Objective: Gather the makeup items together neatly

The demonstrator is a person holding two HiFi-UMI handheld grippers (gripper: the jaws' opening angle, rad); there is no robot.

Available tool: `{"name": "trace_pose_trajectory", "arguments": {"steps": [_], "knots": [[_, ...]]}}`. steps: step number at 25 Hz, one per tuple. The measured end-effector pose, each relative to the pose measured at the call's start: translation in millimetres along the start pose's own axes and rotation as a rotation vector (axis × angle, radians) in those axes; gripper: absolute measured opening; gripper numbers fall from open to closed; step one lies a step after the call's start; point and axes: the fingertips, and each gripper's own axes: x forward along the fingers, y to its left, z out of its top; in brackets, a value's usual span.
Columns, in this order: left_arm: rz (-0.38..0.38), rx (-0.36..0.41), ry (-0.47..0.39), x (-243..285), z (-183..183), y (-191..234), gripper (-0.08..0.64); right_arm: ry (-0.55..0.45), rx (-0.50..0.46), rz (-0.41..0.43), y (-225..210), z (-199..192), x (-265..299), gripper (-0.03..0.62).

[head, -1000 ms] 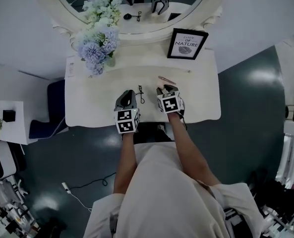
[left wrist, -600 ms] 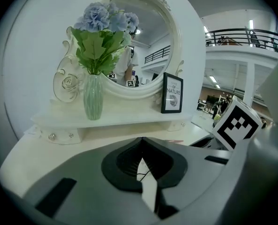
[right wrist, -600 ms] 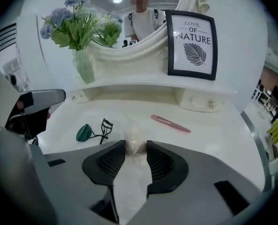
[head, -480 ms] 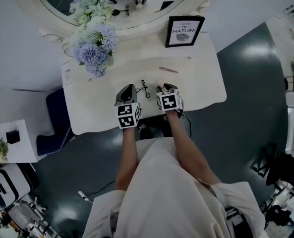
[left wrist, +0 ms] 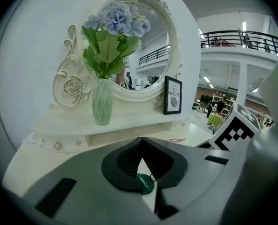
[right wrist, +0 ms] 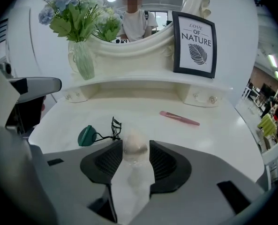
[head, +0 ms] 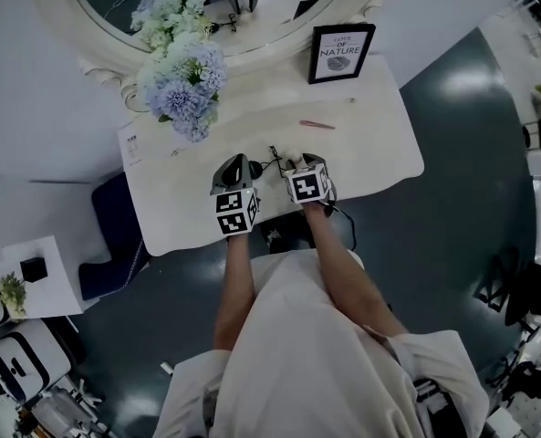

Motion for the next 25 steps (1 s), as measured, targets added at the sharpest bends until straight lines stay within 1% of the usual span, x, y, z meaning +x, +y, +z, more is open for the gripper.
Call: {"name": "trace_pose_trajectory", "arguments": {"steps": [2, 7, 10, 15, 17, 20, 22, 25], "knots": [[-0.006, 0.000, -0.003, -4, -1, 3, 0.014, -0.005, 0.004, 0.000, 5, -1, -2, 0.219], [-0.030, 0.003, -0.011, -10, -4, 1, 0.014, -0.036, 0.023, -0.006, 14, -2, -11, 0.218], [-0.038, -0.003, -0.014, -11, -8, -3, 0.014, -0.072, 0.003, 0.001, 16, 0, -20, 0.218], [-0.043, -0.004, -0.020, -9, -7, -14, 0.014, -0.149, 0.010, 0.003, -2, 10, -38, 0.218], [-0.034, 0.003, -0.028, -8, -3, -18, 0.015, -0.179, 0.008, 0.023, -13, 16, -42, 0.218], [-0.007, 0.003, -0.037, -4, 2, -22, 0.014, -0.217, -0.010, 0.085, -25, 26, -46, 0.216], [0.027, -0.016, -0.044, 1, 6, -21, 0.014, -0.234, -0.029, 0.121, -35, 32, -47, 0.209], [0.075, -0.055, -0.048, 9, 9, -27, 0.014, -0.232, -0.071, 0.164, -53, 39, -46, 0.204]]}}
